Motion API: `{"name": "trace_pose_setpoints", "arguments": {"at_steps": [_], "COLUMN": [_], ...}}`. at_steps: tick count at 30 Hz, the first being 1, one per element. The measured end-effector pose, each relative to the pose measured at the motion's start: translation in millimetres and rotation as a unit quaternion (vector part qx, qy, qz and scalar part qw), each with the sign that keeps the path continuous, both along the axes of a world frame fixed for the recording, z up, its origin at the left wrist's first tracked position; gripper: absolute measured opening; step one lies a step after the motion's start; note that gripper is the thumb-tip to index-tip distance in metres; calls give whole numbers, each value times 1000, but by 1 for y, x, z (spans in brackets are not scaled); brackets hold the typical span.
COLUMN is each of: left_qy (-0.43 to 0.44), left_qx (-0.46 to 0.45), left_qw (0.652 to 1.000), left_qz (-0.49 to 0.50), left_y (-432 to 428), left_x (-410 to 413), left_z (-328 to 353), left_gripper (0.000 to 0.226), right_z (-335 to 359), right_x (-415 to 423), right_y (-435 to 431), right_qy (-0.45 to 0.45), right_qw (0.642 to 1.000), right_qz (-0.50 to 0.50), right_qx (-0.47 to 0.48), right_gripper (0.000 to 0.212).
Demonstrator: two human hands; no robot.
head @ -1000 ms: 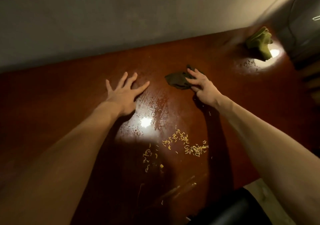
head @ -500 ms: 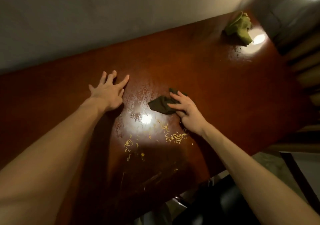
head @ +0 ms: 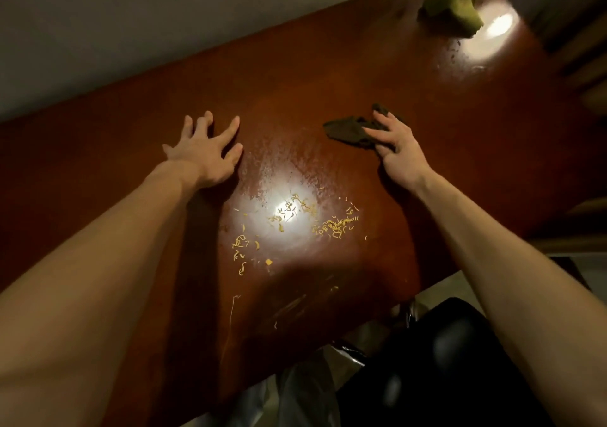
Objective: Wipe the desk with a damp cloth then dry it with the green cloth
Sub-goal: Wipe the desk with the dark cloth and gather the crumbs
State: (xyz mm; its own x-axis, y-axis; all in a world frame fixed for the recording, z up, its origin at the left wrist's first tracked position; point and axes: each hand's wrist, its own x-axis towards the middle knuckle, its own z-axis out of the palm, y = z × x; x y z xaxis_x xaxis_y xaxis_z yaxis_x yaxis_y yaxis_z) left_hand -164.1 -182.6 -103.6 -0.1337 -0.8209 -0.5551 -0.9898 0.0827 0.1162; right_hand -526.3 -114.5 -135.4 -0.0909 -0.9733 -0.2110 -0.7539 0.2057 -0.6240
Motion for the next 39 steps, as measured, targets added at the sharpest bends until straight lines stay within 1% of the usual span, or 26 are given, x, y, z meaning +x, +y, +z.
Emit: {"name": "trace_pose_setpoints", "arguments": {"at_steps": [5, 9, 11, 15, 17, 20, 24, 27, 29, 31, 33, 36, 39], "left_qy": [2, 18, 20, 27, 29, 37, 34, 22, 13, 8, -4, -15, -34], "left_qx": [-5, -6, 1, 14, 14, 7, -15, -43, -56, -47, -28, -15, -3], "left_qw": [999, 996, 994, 991, 988, 984, 981, 979, 983, 990, 993, 994, 993], "left_qz": [-34, -85, -108, -132, -150, -172, -190, -197, -176, -130, -112, -111, -112], "left_y": [14, 23, 32, 61, 72, 80, 83, 87, 85, 77, 70, 62, 59], "left_x": [5, 23, 33, 54, 67, 82, 89, 93, 100, 107, 112, 108, 106], "left_z": [-1, -2, -1, 3, 2, 0, -4, -13, -18, -18, -16, -14, -11], "left_gripper": [56, 55, 61, 84, 90, 92, 88, 91, 88, 87, 92, 99, 101], "right_z": [-8, -6, -4, -1, -1, -2, -1, 0, 0, -2, -7, -16, -18], "right_x": [22, 65, 93, 145, 164, 187, 204, 197, 191, 184, 179, 175, 181], "right_y": [41, 75, 86, 100, 105, 113, 121, 111, 93, 65, 35, -3, -30], "right_qy": [21, 18, 19, 14, 14, 7, 4, -18, -27, -31, -31, -15, 2], "right_qw": [1000, 1000, 1000, 1000, 999, 998, 997, 997, 999, 999, 999, 1000, 1000], "right_qz": [-17, -15, -6, 21, 37, 57, 79, 69, 43, 2, -23, -21, 5], "right_qx": [2, -2, -2, 2, 6, 8, 7, 17, 15, 6, 1, -6, -16], "right_gripper": [55, 58, 59, 66, 68, 68, 66, 61, 58, 54, 52, 51, 52]}}
